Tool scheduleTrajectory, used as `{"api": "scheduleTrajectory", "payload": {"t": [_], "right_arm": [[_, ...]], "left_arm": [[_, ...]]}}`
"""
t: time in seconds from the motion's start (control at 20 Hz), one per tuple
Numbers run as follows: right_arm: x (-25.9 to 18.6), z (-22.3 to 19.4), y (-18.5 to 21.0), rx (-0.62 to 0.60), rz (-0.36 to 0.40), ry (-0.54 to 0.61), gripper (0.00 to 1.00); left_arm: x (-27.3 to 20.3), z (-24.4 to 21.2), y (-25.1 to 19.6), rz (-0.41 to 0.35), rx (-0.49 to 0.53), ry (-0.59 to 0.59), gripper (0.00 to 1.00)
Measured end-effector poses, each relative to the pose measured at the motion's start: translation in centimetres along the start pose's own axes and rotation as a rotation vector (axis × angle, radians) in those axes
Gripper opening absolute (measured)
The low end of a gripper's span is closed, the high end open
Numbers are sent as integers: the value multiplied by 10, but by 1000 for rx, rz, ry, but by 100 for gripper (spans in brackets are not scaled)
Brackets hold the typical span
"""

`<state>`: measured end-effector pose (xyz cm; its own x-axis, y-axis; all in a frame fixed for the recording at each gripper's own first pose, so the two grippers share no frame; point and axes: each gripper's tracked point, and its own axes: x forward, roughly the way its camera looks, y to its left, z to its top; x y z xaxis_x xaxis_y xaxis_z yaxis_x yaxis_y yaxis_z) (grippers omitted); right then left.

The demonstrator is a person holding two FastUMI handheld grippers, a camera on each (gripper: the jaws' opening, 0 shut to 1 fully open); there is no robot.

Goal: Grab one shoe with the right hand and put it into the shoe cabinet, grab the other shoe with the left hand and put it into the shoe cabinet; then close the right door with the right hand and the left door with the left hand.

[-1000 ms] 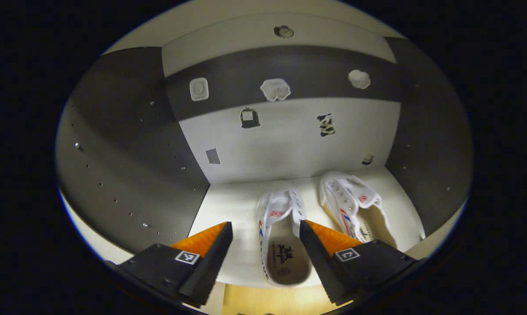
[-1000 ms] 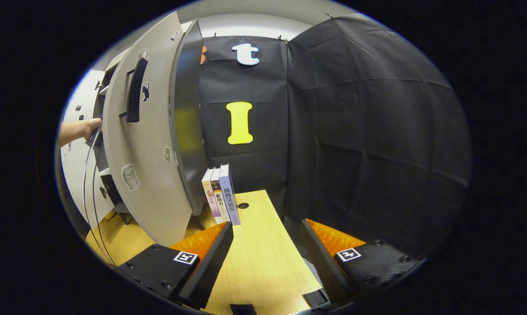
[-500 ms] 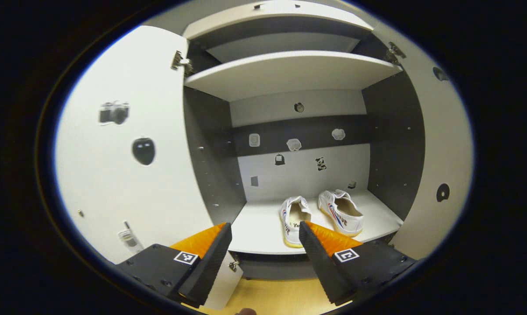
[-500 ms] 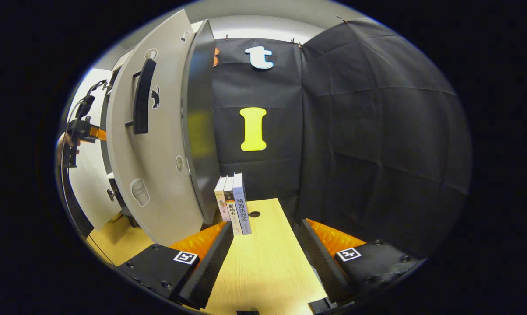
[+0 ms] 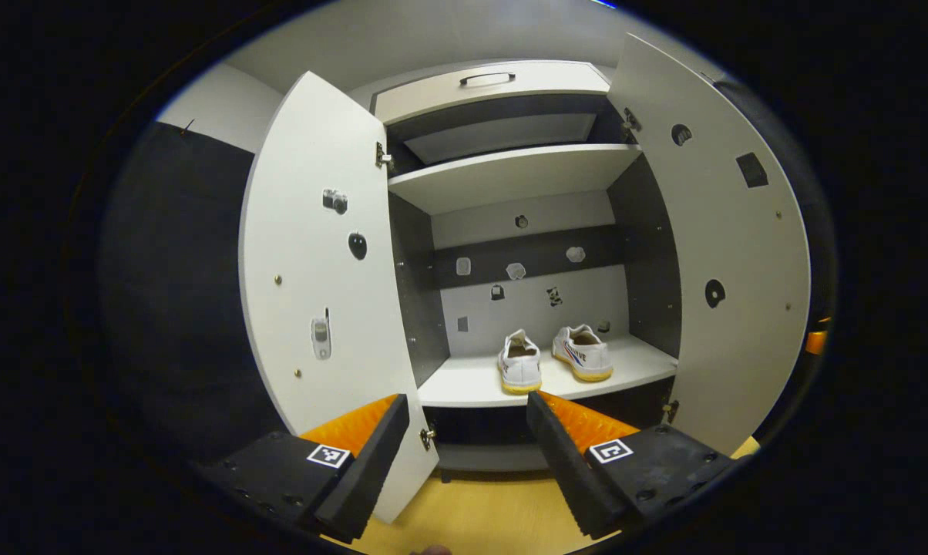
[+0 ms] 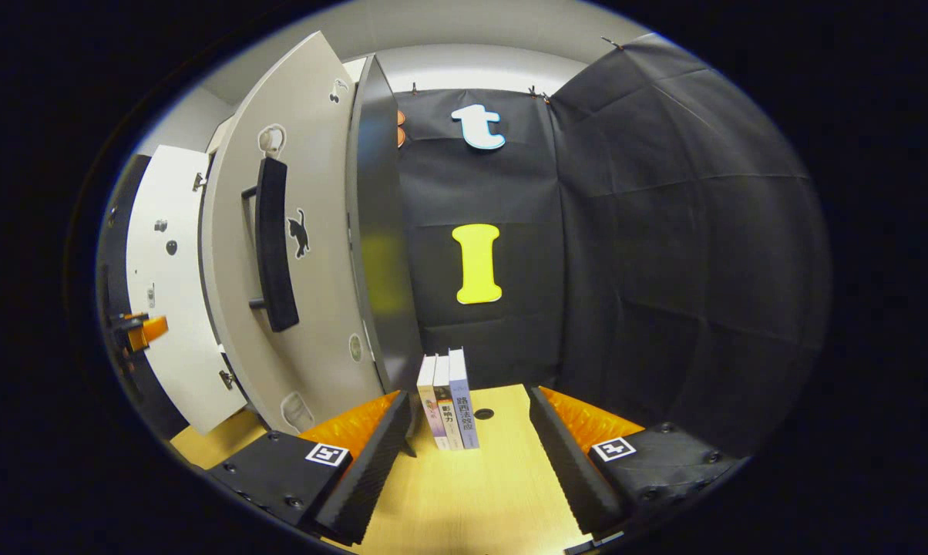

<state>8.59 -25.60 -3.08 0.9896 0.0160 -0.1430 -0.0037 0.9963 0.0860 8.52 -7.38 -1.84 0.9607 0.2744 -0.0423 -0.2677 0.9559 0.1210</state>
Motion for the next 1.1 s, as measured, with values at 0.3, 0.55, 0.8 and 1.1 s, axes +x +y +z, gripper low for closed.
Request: {"api": "scheduleTrajectory", "payload": {"t": [0.3,0.55,0.8,1.1], "right_arm": [[13,43,-7,-28,-72,-79,99],[23,91,4,-14,-100,-165,98],[34,123,30,-12,-58,-185,98],[40,131,57,-36,-23,-174,98]], "left_arm": [[-33,-44,-12,-59,-29,76,96],[-40,-49,-12,-131,-43,77,96],[-44,-49,-9,-206,-45,71,96],[-46,-53,9,-228,-62,69,96]]}}
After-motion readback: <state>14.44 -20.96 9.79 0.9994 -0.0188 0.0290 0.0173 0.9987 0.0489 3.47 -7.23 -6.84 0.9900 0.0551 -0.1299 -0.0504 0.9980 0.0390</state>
